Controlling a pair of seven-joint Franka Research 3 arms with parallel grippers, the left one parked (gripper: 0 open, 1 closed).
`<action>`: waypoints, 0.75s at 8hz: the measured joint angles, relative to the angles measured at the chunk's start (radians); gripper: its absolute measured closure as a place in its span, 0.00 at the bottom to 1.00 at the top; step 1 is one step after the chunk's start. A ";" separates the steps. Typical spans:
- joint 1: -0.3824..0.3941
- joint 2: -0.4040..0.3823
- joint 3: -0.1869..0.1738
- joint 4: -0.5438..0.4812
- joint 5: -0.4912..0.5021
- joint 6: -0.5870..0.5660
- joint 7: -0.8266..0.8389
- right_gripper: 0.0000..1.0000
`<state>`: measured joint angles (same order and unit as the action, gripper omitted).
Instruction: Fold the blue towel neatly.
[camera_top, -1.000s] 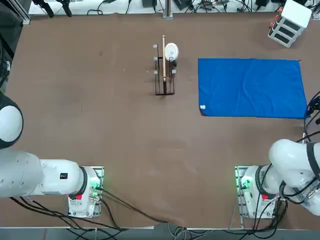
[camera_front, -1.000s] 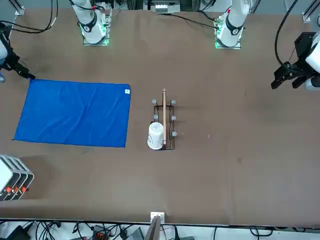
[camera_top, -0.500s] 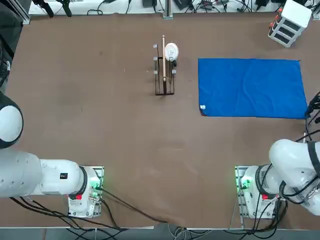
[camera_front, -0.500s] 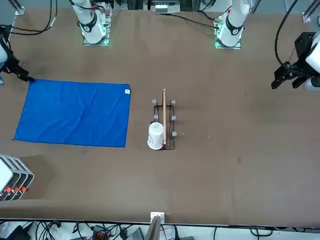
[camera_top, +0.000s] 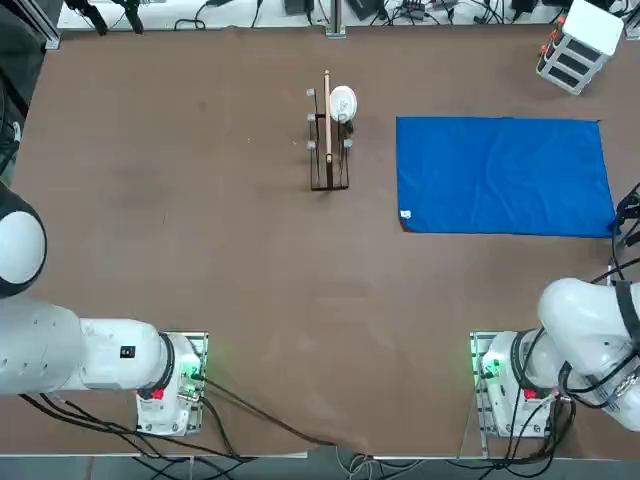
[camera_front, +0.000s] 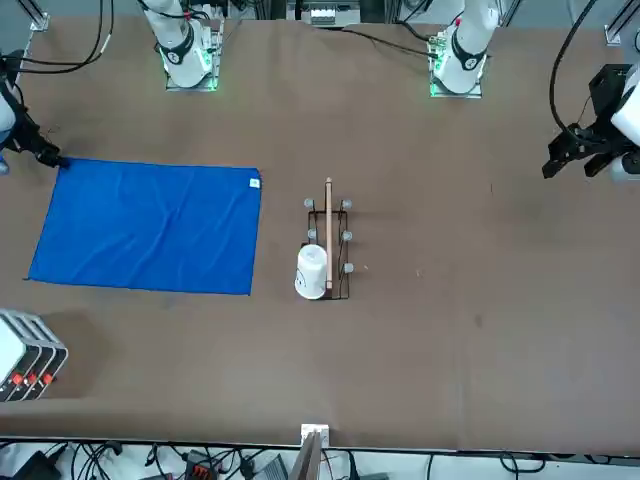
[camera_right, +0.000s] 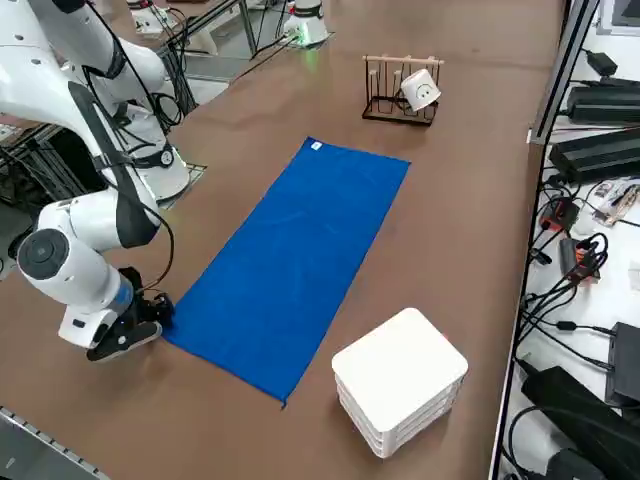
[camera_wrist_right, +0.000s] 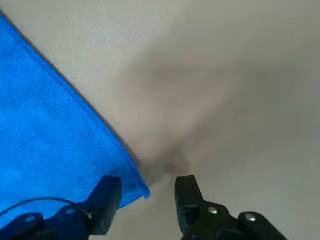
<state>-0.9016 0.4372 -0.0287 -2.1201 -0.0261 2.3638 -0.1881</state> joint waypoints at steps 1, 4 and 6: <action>0.000 0.001 0.003 0.000 0.002 0.000 0.002 0.34; 0.001 0.004 0.013 0.000 0.017 -0.001 0.004 0.41; 0.001 0.004 0.016 0.001 0.018 -0.001 0.005 0.52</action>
<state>-0.9003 0.4412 -0.0132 -2.1194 -0.0085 2.3627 -0.1834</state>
